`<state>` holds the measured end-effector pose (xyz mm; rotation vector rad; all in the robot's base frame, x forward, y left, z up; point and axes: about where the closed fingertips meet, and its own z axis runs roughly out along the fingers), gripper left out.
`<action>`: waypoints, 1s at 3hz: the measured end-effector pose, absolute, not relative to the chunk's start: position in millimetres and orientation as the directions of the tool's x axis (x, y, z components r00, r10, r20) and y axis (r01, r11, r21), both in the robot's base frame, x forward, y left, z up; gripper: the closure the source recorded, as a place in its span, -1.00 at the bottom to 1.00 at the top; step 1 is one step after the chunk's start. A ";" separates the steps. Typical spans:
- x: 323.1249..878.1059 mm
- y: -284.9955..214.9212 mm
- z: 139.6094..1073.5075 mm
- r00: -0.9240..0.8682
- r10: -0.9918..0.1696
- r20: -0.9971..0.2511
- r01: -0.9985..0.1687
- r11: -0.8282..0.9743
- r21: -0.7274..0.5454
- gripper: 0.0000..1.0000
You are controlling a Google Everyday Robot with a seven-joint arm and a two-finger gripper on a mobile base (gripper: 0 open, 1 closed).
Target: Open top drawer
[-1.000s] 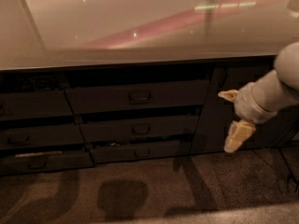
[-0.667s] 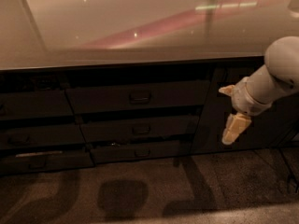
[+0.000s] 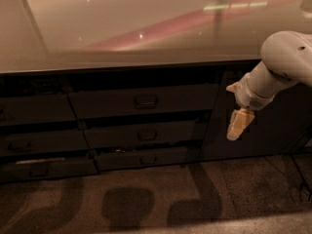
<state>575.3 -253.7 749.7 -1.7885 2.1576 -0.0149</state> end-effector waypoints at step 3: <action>587.7 -264.5 730.1 -0.203 -0.958 -0.203 -0.958 0.237 -0.163 -1.00</action>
Offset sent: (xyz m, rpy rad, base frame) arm -0.0096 -0.0135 -0.0037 0.0356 0.0337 -0.0107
